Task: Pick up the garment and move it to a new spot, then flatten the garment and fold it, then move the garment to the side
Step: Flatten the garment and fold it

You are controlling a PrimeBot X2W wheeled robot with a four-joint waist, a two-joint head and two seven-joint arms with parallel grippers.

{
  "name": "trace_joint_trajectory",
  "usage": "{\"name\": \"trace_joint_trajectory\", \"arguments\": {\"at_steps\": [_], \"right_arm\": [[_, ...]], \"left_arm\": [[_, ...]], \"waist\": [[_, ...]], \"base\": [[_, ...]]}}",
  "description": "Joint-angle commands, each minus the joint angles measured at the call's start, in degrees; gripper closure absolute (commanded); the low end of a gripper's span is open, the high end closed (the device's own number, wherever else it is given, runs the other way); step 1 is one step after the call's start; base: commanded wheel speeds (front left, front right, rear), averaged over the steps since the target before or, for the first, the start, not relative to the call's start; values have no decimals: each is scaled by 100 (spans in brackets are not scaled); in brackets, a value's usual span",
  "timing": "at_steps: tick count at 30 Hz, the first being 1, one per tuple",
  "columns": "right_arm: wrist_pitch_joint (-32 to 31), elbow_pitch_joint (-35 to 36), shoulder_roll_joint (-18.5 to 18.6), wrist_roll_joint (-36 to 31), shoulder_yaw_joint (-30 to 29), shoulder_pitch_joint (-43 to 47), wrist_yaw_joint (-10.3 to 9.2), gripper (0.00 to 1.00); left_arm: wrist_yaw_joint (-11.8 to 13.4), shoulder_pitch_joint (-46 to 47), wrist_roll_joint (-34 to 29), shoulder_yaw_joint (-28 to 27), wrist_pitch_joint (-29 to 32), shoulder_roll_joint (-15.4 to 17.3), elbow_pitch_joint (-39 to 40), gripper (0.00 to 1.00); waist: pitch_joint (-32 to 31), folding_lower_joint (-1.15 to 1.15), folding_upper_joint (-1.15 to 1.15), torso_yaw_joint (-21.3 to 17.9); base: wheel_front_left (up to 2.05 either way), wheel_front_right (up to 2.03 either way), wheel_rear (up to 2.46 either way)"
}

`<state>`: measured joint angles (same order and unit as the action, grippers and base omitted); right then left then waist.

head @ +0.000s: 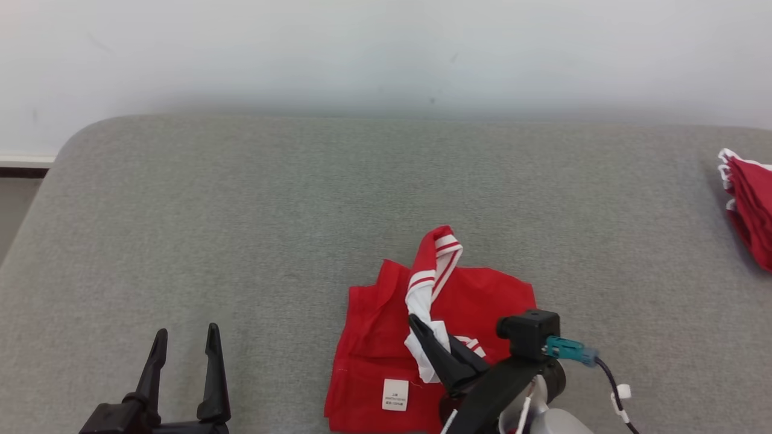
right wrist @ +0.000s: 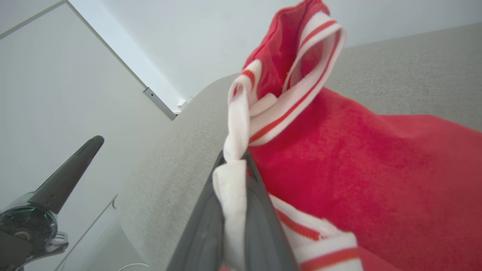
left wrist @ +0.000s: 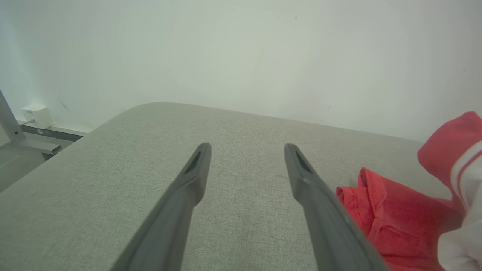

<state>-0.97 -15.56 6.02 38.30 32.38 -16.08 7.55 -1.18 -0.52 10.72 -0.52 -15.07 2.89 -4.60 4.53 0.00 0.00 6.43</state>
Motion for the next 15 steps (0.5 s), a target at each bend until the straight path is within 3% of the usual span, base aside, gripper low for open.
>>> {"name": "trace_joint_trajectory", "arguments": {"at_steps": [1, 11, 12, 14, 15], "right_arm": [[42, -87, -62, 13, 21, -75, -17, 100], [372, -967, -296, 210, 356, -474, -17, 100], [421, -1039, -301, 213, 384, -517, -16, 74], [543, -1138, -311, 213, 437, -588, -17, 0], [621, -1165, -308, 217, 455, -629, -17, 0]], "left_arm": [[5, 31, 59, 9, -9, 2, -10, 0], [63, 142, 138, 115, -9, 4, -114, 0], [66, 138, 144, 115, -9, 3, -123, 0], [92, 130, 144, 125, -9, 3, -141, 0], [95, 129, 134, 118, -9, 3, -144, 0]], "waist": [[-2, 0, 0, 143], [66, 0, 0, 365], [66, 0, 0, 357], [59, 0, 0, 319], [51, 0, 0, 285]], "base": [[0, 0, 0], [0, 0, 0], [0, 0, 0], [0, 0, 0], [0, 0, 0]]}}
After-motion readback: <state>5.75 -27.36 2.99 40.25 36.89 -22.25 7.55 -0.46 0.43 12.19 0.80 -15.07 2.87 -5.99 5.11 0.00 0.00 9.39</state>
